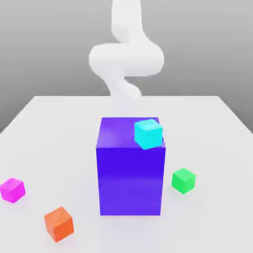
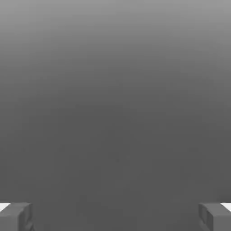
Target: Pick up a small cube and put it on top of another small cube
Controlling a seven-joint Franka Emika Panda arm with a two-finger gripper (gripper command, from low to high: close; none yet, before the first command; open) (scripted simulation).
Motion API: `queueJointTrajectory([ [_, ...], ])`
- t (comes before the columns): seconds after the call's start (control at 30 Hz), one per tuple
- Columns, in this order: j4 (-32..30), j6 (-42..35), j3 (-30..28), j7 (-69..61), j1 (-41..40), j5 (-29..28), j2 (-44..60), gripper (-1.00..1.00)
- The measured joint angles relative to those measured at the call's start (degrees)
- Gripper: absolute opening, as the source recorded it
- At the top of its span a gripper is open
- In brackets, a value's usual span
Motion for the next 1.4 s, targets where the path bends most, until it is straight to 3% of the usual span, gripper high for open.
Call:
queueJointTrajectory([
  [0.3, -4.19, 7.59, 0.78, 23.33, -15.24, -4.78, 17.34, 0.0],
  [0.6, -8.32, 15.13, -2.92, 44.46, -26.27, -7.04, 34.22, 0.0],
  [0.77, -10.72, 19.59, -5.68, 53.2, -32.6, -4.1, 43.44, 0.0],
  [0.9, -12.63, 23.1, -6.62, 57.56, -35.62, 1.89, 50.7, 0.0],
  [1.1, -11.24, 31.99, -4.35, 56.82, -38.76, 6.82, 62.84, 0.0],
  [1.13, -11.01, 32.96, -4.09, 56.68, -38.99, 7.0, 64.07, -1.0],
  [1.4, -11.32, 31.84, -4.31, 56.97, -38.85, 6.7, 62.52, -1.0],
])
